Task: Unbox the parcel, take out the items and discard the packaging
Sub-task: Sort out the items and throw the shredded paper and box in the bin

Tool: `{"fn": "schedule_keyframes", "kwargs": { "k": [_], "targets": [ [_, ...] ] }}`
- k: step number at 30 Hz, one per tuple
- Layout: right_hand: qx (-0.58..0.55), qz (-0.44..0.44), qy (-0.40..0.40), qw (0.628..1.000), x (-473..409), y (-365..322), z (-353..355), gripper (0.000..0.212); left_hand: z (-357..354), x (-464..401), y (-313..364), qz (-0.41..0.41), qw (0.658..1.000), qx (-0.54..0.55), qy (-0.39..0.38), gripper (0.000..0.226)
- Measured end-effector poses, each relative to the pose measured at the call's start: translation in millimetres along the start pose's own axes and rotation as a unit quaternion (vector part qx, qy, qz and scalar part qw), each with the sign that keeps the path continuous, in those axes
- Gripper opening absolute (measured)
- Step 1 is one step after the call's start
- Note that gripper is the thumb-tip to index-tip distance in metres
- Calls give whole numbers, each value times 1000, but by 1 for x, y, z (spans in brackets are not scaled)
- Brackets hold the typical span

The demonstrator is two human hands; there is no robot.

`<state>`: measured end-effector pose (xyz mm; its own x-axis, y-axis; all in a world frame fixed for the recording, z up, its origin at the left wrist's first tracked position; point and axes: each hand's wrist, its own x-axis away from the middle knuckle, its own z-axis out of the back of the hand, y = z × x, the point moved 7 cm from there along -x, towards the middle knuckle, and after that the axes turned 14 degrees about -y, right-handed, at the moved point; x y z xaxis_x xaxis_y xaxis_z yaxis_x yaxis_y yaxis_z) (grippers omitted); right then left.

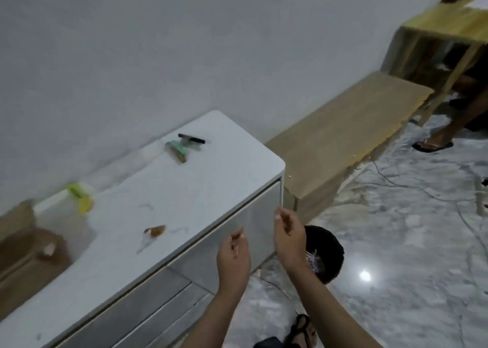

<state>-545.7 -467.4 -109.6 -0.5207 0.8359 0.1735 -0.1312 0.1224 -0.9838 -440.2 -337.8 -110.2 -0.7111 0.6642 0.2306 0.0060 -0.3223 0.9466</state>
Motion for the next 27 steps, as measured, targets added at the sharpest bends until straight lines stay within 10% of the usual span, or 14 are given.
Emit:
{"fn": "schedule_keyframes", "kwargs": {
  "k": [12, 20, 27],
  "targets": [
    [236, 202, -243, 919, 78, -47, -221, 64, 256, 88, -21, -55, 952, -98, 286, 23],
    [381, 117, -279, 873, 24, -27, -273, 119, 286, 51, -32, -27, 945, -170, 277, 25],
    [485, 156, -318, 799, -18, -21, -312, 126, 281, -12, -30, -10, 931, -285, 226, 27]
  ]
}}
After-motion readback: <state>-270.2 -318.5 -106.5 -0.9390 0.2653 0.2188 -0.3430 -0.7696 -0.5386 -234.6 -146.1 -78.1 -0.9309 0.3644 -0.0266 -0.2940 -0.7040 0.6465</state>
